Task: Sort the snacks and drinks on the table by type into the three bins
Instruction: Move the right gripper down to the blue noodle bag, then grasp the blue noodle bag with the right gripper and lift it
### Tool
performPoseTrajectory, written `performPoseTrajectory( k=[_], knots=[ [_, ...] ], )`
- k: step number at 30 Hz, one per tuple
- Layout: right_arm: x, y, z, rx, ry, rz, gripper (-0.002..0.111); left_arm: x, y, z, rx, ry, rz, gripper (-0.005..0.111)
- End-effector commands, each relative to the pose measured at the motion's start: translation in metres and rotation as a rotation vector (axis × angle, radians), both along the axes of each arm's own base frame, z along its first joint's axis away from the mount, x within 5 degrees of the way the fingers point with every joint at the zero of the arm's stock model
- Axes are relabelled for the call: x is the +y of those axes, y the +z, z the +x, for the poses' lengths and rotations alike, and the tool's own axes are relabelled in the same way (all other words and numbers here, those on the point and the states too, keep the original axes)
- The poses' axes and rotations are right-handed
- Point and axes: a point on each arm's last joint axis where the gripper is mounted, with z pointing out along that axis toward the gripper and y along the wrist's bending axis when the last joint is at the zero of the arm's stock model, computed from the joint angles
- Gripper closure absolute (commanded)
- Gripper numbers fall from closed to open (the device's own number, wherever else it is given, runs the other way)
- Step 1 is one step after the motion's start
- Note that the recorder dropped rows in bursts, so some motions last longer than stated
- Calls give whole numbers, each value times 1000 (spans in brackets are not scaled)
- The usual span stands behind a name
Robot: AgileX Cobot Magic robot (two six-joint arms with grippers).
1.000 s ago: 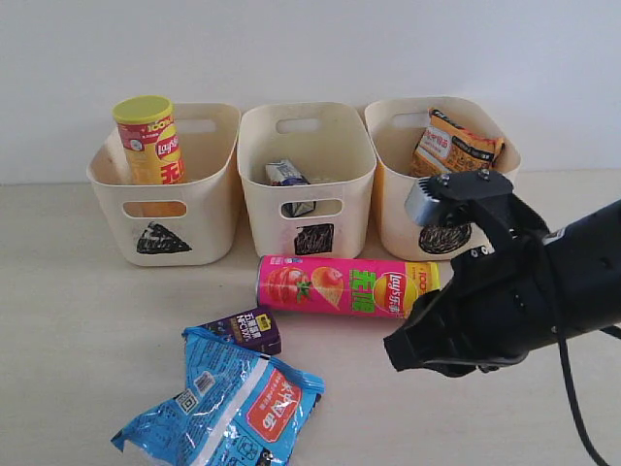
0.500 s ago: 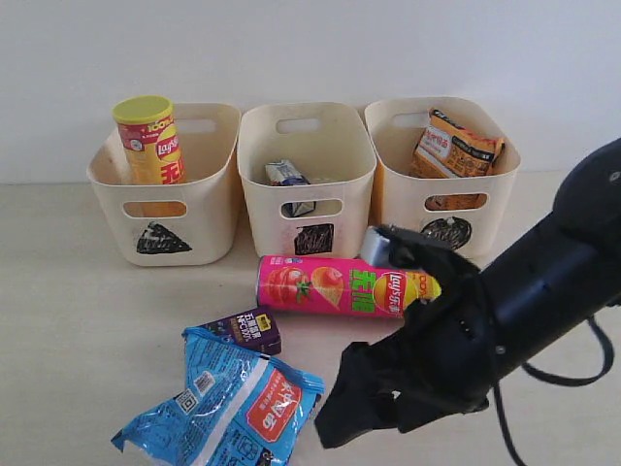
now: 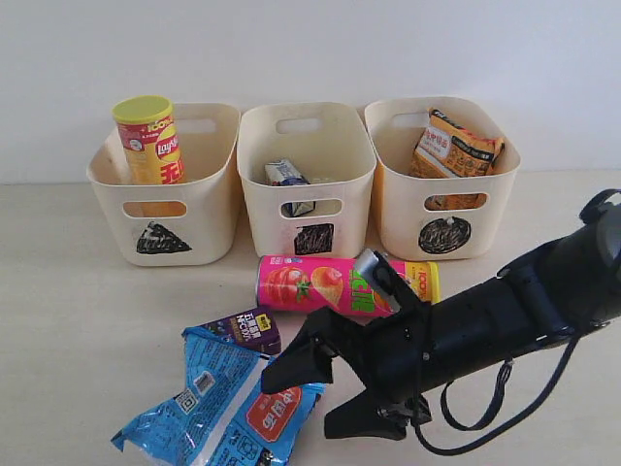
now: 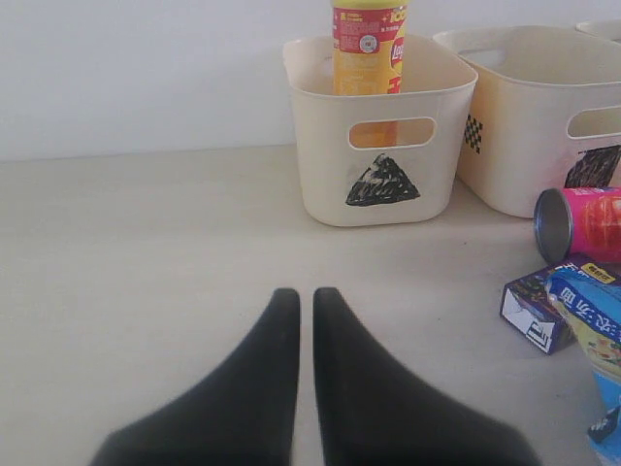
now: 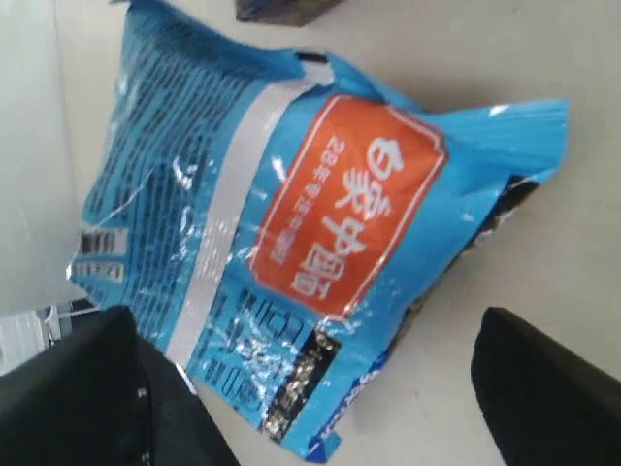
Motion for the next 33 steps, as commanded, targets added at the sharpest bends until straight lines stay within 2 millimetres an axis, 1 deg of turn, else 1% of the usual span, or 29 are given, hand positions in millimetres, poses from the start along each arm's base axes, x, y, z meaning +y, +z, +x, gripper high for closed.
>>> performPoseTrajectory(
  k=[1, 7, 13, 17, 18, 20, 23, 25, 26, 27, 31, 33],
  knots=[
    [-1, -11, 9, -13, -50, -21, 24, 0, -1, 0, -3, -2, -7, 103],
    [5, -20, 10, -19, -89, -40, 24, 0, -1, 0, -3, -2, -7, 103],
    [30, -30, 3, -18, -26, -51, 25, 0, -1, 0, -5, -2, -7, 103],
    [38, -38, 3, -26, -13, -81, 26, 0, -1, 0, -5, -2, -7, 103],
    [39, -39, 2, -23, -11, -83, 29, 0, -1, 0, -5, -2, -7, 103],
    [39, -42, 2, -29, -8, -94, 42, 0, -1, 0, -5, -2, -7, 103],
    [38, -44, 3, -37, -8, -104, 70, 0, -1, 0, -5, -2, -7, 103],
    [37, -44, 3, -41, -13, -114, 91, 0, -1, 0, -5, -2, -7, 103],
    [37, -45, 4, -44, -17, -122, 103, 0, -1, 0, -5, -2, -7, 103],
    [37, -45, 4, -46, -20, -127, 108, 0, -1, 0, -5, -2, -7, 103],
    [34, -45, 7, -52, -29, -132, 108, 0, -1, 0, -5, -2, -7, 103],
    [32, -37, 9, -71, -34, -116, 108, 0, -1, 0, -5, -2, -7, 103]
  ],
)
